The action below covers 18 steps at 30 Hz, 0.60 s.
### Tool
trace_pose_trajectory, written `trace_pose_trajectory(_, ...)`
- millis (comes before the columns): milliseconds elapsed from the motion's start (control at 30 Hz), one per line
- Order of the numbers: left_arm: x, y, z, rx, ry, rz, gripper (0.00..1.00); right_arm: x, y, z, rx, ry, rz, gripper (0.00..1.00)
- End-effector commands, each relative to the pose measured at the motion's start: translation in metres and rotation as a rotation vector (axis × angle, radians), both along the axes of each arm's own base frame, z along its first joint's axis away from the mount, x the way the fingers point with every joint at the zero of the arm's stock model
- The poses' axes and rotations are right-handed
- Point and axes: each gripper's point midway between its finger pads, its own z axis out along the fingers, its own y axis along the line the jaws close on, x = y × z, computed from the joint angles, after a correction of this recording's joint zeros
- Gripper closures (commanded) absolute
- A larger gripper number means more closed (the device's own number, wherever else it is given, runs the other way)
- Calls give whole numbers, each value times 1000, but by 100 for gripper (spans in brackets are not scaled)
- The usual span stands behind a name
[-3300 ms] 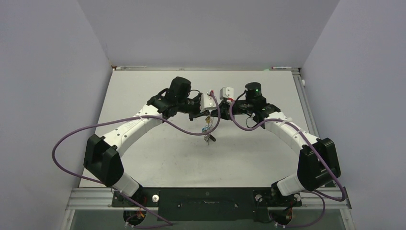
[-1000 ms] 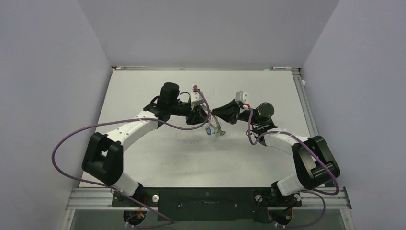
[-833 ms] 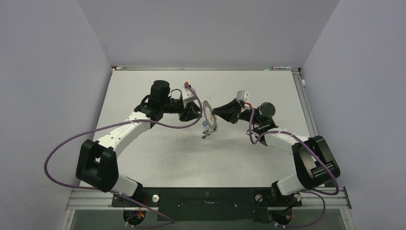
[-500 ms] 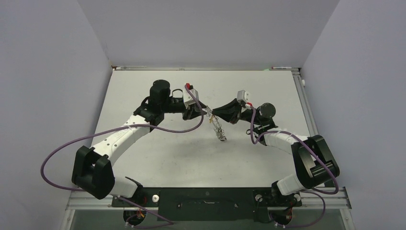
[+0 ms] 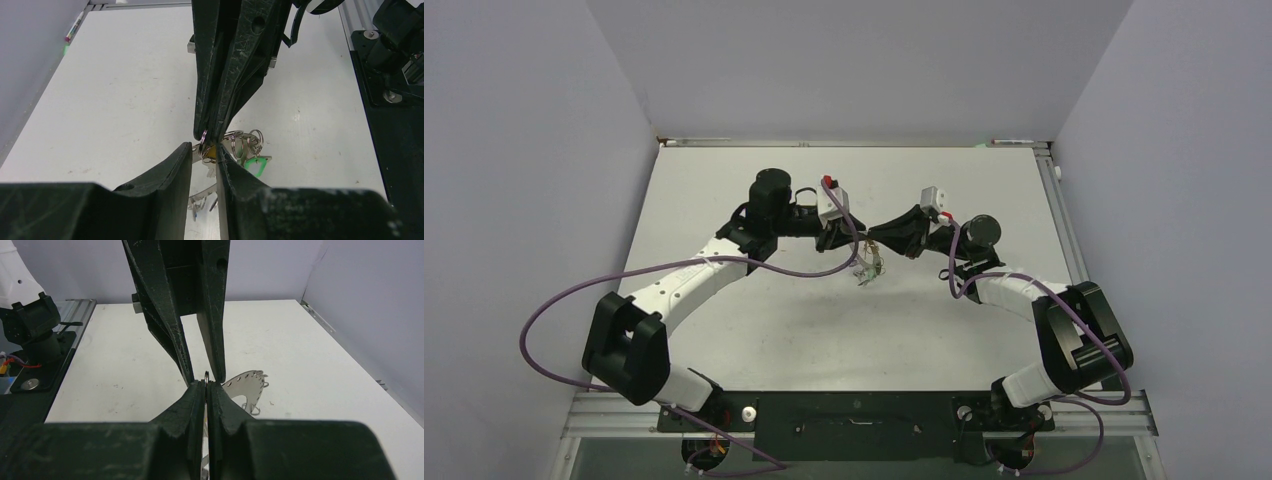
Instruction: Remove the keys from the keyring
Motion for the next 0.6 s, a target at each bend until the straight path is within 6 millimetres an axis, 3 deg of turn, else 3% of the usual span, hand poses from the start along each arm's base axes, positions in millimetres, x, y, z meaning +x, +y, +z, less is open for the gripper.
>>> trace_pose_trajectory(0, -1, -5, 5, -25, -19, -23, 80, -7, 1, 31, 52, -135, 24, 95)
trace_pose_trajectory(567, -8, 0, -11, 12, -28, -60, 90, -11, 0, 27, 43, -130, 34, 95)
